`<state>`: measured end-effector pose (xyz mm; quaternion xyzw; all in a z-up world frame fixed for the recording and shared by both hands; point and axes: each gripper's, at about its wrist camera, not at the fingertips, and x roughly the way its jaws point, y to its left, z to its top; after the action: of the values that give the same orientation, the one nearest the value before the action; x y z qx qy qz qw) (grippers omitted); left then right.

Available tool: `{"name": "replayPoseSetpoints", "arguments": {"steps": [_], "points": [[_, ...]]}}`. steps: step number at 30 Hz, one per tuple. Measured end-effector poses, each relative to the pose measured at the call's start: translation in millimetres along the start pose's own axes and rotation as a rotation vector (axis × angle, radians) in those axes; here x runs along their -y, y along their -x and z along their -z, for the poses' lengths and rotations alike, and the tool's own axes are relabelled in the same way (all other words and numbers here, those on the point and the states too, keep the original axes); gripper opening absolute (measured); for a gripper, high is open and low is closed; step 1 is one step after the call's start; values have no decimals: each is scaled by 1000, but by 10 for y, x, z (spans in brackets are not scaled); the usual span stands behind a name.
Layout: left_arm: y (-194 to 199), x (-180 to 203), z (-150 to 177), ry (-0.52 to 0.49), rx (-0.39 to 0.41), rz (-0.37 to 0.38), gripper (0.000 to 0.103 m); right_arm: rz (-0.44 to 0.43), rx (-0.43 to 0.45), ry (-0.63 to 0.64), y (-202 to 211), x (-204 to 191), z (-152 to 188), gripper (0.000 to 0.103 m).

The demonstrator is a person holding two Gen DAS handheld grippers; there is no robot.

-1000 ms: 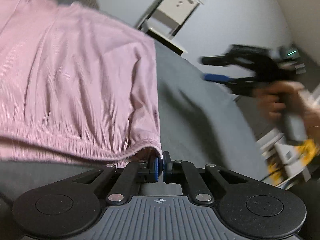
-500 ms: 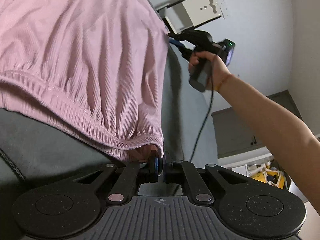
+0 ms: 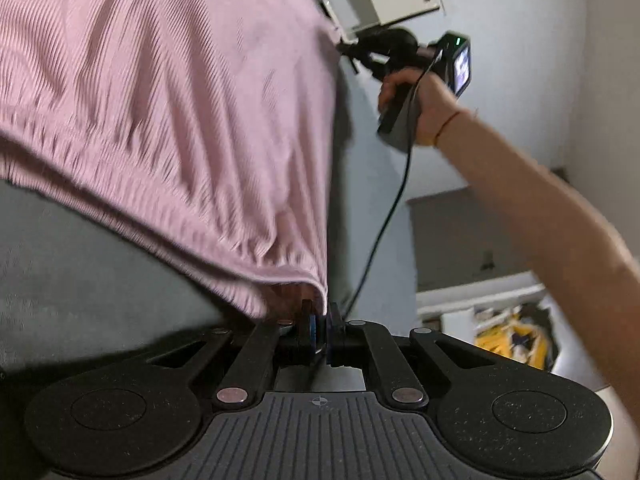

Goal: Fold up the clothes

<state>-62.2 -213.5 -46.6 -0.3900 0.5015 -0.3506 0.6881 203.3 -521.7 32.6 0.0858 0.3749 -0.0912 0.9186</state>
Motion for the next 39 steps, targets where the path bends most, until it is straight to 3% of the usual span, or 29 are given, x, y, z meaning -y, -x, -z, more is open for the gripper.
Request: {"name": "replayPoseSetpoints", "arguments": {"steps": [5,7,9,12,15,17,18,20,23,26,28,30,34,36,39], "points": [[-79,-19,14,-18,-8,-24,4,29,3,-17,-46,-31,71,3],[-118,-5,16,-12,1,-36,4,10,7,-49,-41,-19,73,16],[-148,28,17,-17,8,-51,5,-8,4,-62,5,4,85,45],[-120,155,16,-28,11,-83,14,1,-13,-68,124,70,142,48],[-50,288,32,-24,22,-77,51,-4,-10,-116,362,195,298,50],[61,423,85,-28,22,-63,95,-15,8,-158,569,282,438,55],[117,526,119,-37,13,-74,100,-24,23,-181,701,316,525,55],[245,689,165,-68,7,-72,101,-63,35,-219,960,346,697,57],[579,872,152,-116,39,-26,101,-149,59,-260,1398,276,943,70],[1026,954,-105,-144,177,-20,101,-244,99,-248,1889,45,1156,81],[1393,973,-362,-168,315,-35,101,-301,137,-208,2214,-211,1276,88],[1757,940,-558,-185,436,-103,101,-346,173,-169,2511,-491,1383,99],[2414,804,-945,-213,627,-251,101,-438,158,-72,2822,-1164,1539,102],[2746,608,-1060,-221,693,-310,101,-462,141,1,2815,-1534,1632,102],[2996,283,-1286,-202,730,-410,101,-506,100,113,2754,-2060,1771,102]]}}
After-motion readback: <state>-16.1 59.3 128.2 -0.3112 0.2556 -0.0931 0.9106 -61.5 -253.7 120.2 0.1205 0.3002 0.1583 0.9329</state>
